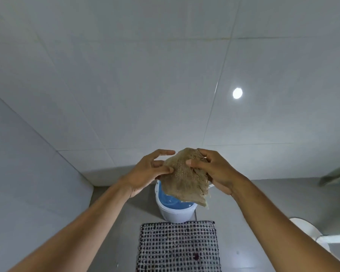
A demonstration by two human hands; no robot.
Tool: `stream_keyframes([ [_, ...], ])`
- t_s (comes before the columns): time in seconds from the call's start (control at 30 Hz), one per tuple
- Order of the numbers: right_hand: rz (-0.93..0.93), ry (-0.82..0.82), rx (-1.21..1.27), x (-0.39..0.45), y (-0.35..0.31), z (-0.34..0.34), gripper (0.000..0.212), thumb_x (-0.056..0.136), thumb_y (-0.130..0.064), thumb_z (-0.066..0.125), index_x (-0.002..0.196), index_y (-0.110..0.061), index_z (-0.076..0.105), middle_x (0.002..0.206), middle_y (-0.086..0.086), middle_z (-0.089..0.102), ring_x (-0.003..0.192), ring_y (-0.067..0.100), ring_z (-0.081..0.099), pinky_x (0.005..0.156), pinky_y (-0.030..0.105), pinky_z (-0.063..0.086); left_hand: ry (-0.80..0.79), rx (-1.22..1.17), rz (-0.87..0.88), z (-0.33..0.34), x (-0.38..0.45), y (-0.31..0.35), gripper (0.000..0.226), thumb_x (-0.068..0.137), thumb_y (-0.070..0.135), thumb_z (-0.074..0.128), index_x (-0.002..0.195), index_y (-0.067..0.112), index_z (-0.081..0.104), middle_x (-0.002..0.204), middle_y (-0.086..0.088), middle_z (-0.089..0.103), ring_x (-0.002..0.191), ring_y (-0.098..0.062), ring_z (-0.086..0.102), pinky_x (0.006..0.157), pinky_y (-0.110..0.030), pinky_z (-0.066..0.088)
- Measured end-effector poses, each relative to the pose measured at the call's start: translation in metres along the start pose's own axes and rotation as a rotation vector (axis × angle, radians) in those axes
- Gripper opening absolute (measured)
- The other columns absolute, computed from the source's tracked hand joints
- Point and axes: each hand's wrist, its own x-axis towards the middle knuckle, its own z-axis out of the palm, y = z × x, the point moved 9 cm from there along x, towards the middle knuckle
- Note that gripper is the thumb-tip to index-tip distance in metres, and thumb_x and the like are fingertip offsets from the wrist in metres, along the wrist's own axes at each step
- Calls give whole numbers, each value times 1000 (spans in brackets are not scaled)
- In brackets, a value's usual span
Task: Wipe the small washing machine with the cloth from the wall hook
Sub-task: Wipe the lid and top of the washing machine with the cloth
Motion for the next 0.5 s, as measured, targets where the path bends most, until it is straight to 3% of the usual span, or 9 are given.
stream_keyframes([
  [0.23, 65, -50, 324, 50, 109, -7, 40, 90, -15, 73, 126, 3, 67, 132, 29, 65, 125, 43, 62, 99, 47, 55, 115, -76, 94, -5, 52, -81, 40, 95, 8, 72, 129, 30, 69, 108, -19, 74, 108, -31, 71, 82, -29, 59],
  [0.3, 61, -144, 414, 65, 138, -1, 44, 93, -22, 67, 129, 4, 64, 128, 25, 66, 121, 40, 64, 97, 46, 55, 131, -77, 140, -6, 70, -103, 38, 95, 8, 72, 127, 28, 70, 108, -25, 73, 101, -28, 70, 85, -32, 58],
  [0.4, 40, -254, 550, 85, 186, 5, 34, 91, -26, 60, 115, -6, 74, 113, 16, 71, 106, 29, 70, 89, 40, 58, 113, -16, 206, -3, 97, -137, 37, 95, 8, 72, 127, 24, 71, 106, -35, 65, 97, -25, 66, 87, -36, 53],
  [0.5, 24, -413, 666, 107, 234, 13, 56, 89, -31, 68, 137, -4, 60, 127, 19, 65, 119, 33, 62, 101, 46, 52, 84, 93, 275, 2, 122, -169, 38, 94, 7, 72, 128, 23, 70, 98, -24, 69, 96, -21, 67, 88, -35, 53],
])
